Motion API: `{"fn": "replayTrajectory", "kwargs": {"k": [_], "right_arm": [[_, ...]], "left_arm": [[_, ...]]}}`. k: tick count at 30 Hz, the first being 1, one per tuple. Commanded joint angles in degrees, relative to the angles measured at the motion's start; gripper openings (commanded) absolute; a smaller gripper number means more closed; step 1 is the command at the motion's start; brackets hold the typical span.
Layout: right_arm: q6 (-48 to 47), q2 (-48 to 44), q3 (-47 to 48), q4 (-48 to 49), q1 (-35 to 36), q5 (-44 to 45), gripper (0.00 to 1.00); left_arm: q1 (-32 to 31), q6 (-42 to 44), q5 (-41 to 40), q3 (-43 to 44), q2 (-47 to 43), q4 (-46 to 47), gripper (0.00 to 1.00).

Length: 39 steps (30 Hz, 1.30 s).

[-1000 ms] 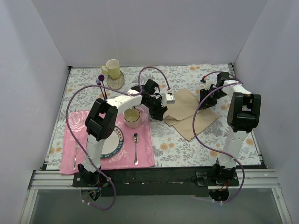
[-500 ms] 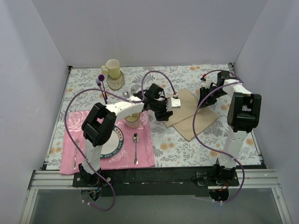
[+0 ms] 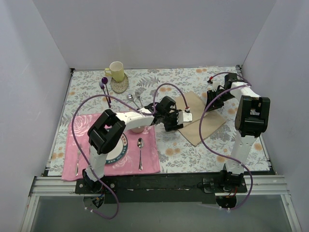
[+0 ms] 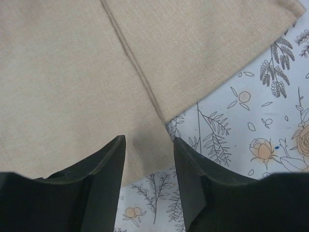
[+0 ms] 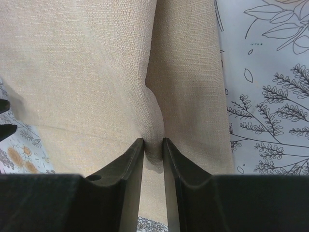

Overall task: Fold the napkin into a case and place the utensils inside
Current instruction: Smooth out the square-folded napkin at the center of the board.

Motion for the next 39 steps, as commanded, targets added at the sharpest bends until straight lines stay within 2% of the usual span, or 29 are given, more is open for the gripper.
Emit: {"fn": "replayTrajectory", "kwargs": {"k": [1, 2, 8, 13, 14, 17, 19, 20, 22, 26, 34, 39], "right_arm": [[0.1, 0.5, 2.8, -1.0, 0.0, -2.1, 0.30], [0.1, 0.6, 2.8, -1.0, -0.1, -2.2, 0.26], [-0.6, 1.1, 3.5, -2.3, -0.1, -2.5, 0.21], [-1.2, 1.8, 4.0, -3.4, -0.1, -5.0, 0.15], [-1.3, 2.0, 4.2, -3.7, -0.2, -5.3, 0.10], [-1.5, 2.3, 4.9, -3.9, -0.3, -7.1, 0.03], [-1.6, 2.5, 5.8, -4.2, -0.3, -8.1, 0.01], [-1.9, 2.5, 6.0, -4.5, -0.3, -8.5, 0.01], [-2.2, 2.7, 6.5, -5.0, -0.3, -9.3, 0.01], [-2.4, 2.3, 7.4, -5.3, -0.3, -10.4, 0.01], [-2.6, 0.4, 10.0, -6.7, -2.8, -11.7, 0.01], [-5.5, -0.4, 12.4, -12.1, -4.1, -11.5, 0.01]], "left_arm": [[-0.9, 1.1, -0.9, -1.7, -1.1, 1.4, 0.43], [-0.9, 1.1, -0.9, -1.7, -1.0, 1.4, 0.43], [-1.5, 1.0, -0.7, -4.2, -1.2, 2.8, 0.43], [-1.7, 0.5, -3.1, -5.3, 0.4, 3.1, 0.30], [-1.6, 0.5, -3.9, -5.6, 0.5, 3.3, 0.28], [-1.6, 0.3, -4.6, -5.9, 0.3, 3.3, 0.18], [-1.6, -0.2, -4.7, -5.5, 0.2, 3.4, 0.11], [-1.5, -0.5, -5.0, -5.3, 0.1, 3.5, 0.04], [-1.6, -1.0, -5.4, -4.2, 0.1, 3.5, 0.00], [-1.5, -4.5, -5.7, -1.7, -0.8, 3.4, 0.00], [-1.7, -8.4, 0.3, -0.6, -6.7, 3.0, 0.00], [-3.7, -11.0, 2.7, 1.1, -7.5, 2.0, 0.00]]}}
